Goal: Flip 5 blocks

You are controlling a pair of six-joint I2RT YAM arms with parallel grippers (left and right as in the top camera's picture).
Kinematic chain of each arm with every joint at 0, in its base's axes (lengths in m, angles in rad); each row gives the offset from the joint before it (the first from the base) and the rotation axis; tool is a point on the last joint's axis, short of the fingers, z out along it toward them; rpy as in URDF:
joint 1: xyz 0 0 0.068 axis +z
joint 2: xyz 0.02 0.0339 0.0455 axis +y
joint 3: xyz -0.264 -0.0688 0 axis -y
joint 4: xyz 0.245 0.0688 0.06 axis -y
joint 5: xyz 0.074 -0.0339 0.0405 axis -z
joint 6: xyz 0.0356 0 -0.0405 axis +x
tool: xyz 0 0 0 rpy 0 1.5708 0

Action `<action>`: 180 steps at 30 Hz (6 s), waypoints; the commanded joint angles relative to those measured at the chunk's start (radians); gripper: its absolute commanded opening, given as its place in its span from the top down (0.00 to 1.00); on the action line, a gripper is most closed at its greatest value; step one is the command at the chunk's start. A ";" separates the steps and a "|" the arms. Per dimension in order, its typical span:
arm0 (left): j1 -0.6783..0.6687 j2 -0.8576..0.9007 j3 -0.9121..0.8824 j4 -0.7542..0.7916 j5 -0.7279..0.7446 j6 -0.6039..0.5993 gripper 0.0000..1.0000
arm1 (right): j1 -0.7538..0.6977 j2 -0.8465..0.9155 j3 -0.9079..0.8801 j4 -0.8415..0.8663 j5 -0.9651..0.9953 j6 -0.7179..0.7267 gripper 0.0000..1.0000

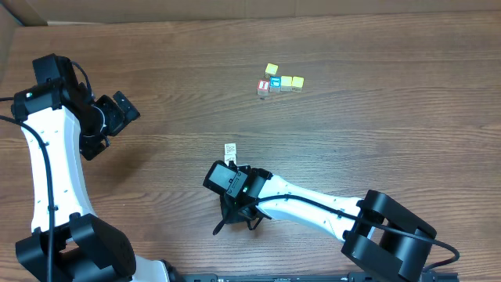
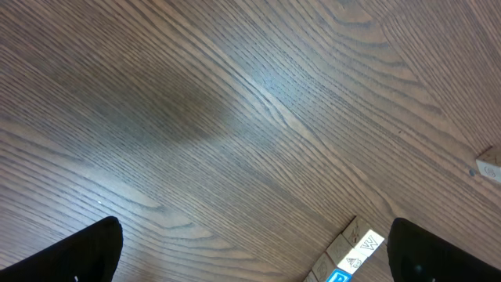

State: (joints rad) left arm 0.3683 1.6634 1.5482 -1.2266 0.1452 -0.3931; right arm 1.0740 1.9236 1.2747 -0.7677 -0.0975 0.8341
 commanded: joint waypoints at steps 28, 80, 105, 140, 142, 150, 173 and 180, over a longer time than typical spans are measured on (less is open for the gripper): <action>-0.005 0.001 -0.008 0.001 0.001 -0.003 0.00 | -0.005 0.005 -0.005 0.071 0.105 0.031 0.96; -0.005 0.001 -0.008 0.090 0.042 -0.073 0.00 | -0.377 -0.108 0.310 -0.411 -0.083 -0.462 0.96; -0.457 0.275 0.407 -0.003 0.225 0.195 0.96 | -0.125 -0.108 0.228 -0.455 -0.095 -0.811 0.96; -0.526 0.671 0.319 -0.008 0.281 0.686 0.96 | 0.073 -0.106 -0.084 0.132 0.070 -1.030 0.96; -0.525 0.671 0.319 -0.002 0.243 0.686 0.96 | 0.069 -0.100 -0.084 0.139 0.070 -1.030 0.96; -0.527 0.671 0.319 -0.003 0.189 0.686 0.96 | 0.042 -0.048 -0.094 0.175 0.070 -1.029 0.96; -0.526 0.671 0.264 0.028 0.164 0.677 0.96 | 0.004 -0.031 -0.158 0.262 0.070 -1.029 0.96; -0.526 0.671 0.264 0.007 0.166 0.681 0.96 | -0.006 -0.030 -0.158 0.277 0.070 -1.025 0.96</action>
State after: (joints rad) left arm -0.1566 2.3249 1.8214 -1.2114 0.3138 0.2661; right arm 1.0798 1.8843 1.1221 -0.5003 -0.0223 -0.1879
